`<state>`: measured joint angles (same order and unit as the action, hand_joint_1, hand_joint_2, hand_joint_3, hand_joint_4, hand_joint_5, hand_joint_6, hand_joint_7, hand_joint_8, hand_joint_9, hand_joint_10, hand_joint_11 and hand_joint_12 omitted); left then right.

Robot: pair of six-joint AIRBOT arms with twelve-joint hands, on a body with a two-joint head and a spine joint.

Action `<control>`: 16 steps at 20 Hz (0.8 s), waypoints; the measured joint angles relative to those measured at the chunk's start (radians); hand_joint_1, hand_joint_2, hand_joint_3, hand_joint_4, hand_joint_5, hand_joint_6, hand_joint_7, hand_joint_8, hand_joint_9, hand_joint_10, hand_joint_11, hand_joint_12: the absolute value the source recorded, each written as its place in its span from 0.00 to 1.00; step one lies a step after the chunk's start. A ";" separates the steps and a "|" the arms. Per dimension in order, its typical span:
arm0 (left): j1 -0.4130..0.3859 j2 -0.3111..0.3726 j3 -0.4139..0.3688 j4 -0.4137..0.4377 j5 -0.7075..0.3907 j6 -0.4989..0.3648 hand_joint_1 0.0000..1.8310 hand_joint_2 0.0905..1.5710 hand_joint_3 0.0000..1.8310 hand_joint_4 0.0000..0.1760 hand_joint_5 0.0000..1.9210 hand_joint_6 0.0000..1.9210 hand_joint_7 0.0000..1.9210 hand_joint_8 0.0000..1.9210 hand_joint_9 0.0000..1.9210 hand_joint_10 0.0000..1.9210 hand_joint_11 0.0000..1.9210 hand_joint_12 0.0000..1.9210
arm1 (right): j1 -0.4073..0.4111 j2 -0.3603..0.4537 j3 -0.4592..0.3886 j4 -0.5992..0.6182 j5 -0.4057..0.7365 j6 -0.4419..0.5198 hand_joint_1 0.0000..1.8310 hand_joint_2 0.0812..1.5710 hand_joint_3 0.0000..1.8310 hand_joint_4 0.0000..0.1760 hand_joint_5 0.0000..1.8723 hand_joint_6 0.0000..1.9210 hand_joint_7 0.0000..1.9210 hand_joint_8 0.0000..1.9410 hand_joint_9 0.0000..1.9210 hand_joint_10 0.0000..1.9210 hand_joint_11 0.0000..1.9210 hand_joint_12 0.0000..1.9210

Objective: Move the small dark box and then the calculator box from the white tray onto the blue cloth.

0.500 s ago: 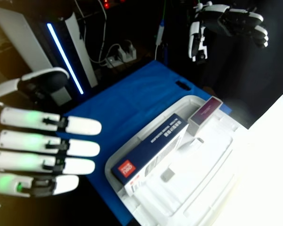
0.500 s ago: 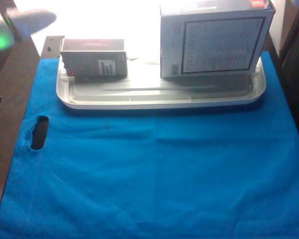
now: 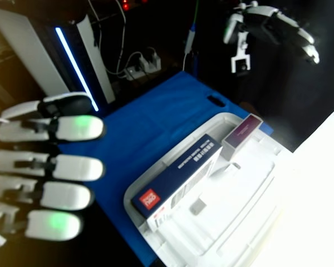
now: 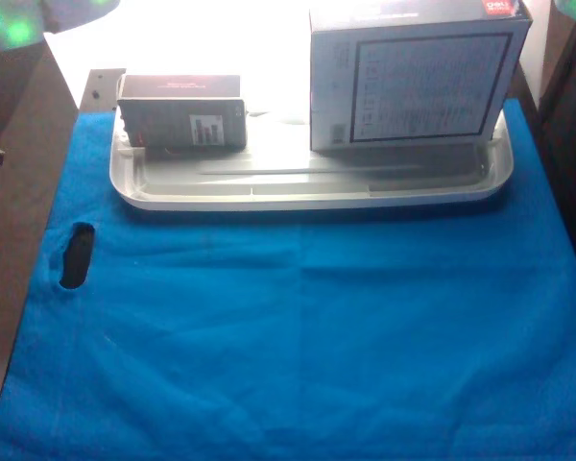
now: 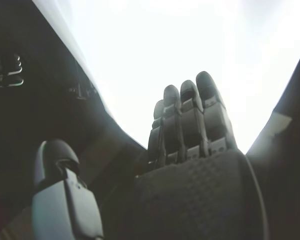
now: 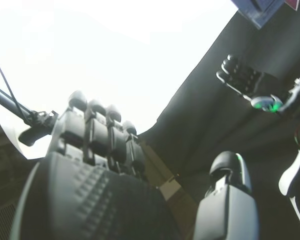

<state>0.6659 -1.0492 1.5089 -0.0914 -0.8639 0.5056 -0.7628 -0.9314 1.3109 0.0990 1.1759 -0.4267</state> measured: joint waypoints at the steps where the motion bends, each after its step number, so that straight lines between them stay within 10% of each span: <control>1: -0.048 -0.027 0.043 0.092 0.115 -0.037 0.35 0.53 0.00 0.02 0.06 0.00 0.15 0.00 0.13 0.00 0.10 0.09 | 0.000 0.000 0.000 0.002 0.000 0.000 0.22 0.54 0.00 0.37 0.06 0.00 0.09 0.00 0.06 0.00 0.00 0.15; 8: -0.153 -0.106 0.131 0.507 0.437 -0.212 0.40 0.44 0.01 0.00 0.07 0.00 0.12 0.01 0.12 0.00 0.10 0.07 | 0.000 -0.008 0.000 -0.002 0.000 0.000 0.22 0.51 0.00 0.46 0.07 0.00 0.07 0.00 0.05 0.00 0.01 0.13; 16: -0.154 -0.126 0.137 0.592 0.505 -0.222 0.43 0.42 0.00 0.00 0.15 0.00 0.20 0.00 0.20 0.00 0.15 0.06 | 0.000 -0.014 0.000 -0.003 0.000 0.000 0.22 0.52 0.00 0.37 0.05 0.00 0.07 0.00 0.04 0.00 0.00 0.12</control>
<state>0.5117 -1.1748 1.6455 0.5007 -0.3584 0.2836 -0.7628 -0.9459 1.3109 0.0959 1.1759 -0.4267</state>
